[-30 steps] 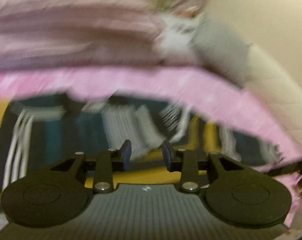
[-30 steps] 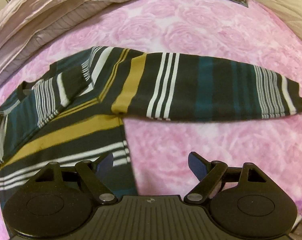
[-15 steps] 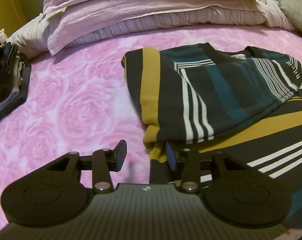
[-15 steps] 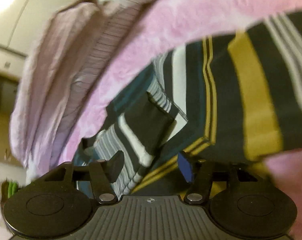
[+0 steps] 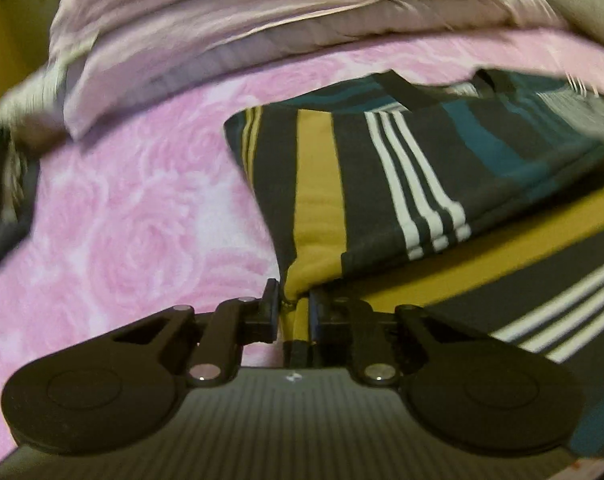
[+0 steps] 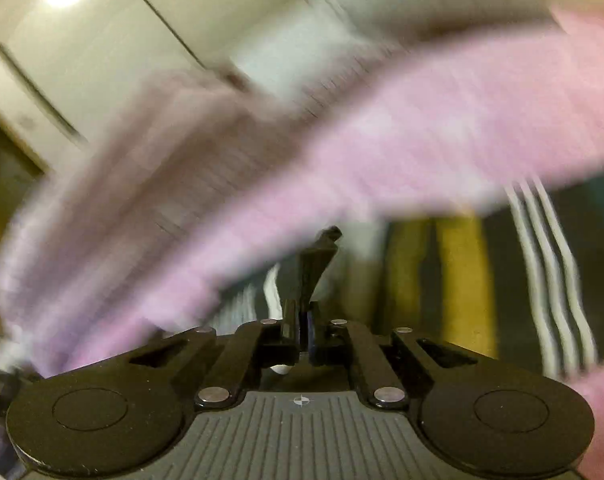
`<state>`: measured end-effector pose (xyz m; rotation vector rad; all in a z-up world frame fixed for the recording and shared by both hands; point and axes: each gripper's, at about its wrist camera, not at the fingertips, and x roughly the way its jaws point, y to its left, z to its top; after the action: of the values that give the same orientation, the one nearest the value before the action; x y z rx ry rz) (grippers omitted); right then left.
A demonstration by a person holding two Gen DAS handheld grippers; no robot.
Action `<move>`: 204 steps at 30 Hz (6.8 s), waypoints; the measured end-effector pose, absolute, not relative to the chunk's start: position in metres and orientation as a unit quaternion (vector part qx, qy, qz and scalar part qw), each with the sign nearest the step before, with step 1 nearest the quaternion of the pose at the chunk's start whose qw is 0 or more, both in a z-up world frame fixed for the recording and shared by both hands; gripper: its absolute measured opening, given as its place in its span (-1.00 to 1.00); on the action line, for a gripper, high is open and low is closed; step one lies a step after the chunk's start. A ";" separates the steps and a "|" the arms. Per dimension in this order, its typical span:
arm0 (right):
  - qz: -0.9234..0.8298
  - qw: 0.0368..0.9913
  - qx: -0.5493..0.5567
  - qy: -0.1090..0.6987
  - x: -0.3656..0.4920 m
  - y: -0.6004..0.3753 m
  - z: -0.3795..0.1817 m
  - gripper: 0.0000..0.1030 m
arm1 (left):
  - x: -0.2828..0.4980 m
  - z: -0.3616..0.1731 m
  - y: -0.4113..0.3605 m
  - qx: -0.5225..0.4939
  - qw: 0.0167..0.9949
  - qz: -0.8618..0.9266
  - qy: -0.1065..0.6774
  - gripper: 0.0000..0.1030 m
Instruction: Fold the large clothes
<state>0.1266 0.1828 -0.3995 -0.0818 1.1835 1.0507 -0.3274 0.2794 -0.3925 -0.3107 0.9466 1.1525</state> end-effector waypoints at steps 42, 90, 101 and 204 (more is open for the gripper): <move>0.684 0.701 -0.157 0.128 -0.017 0.253 -0.221 -0.92 | -0.465 -0.365 0.247 -0.487 0.586 0.599 0.246 -0.47; 0.582 0.627 -0.324 0.403 0.024 0.007 -0.356 -0.06 | -0.391 -0.368 0.102 -0.287 0.704 0.497 0.417 -0.61; 0.525 0.636 -0.297 0.481 0.006 -0.117 -0.331 -0.06 | -0.468 -0.344 0.020 -0.348 0.693 0.449 0.444 -0.57; 0.575 0.635 0.129 0.500 0.059 -0.064 -0.254 -0.01 | -0.514 -0.326 0.192 -0.473 0.767 0.419 0.111 -0.53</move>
<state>0.0590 -0.0644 -0.2543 0.2939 1.1437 1.3141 -0.5142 0.1916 -0.3259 -1.0274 0.2409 0.9093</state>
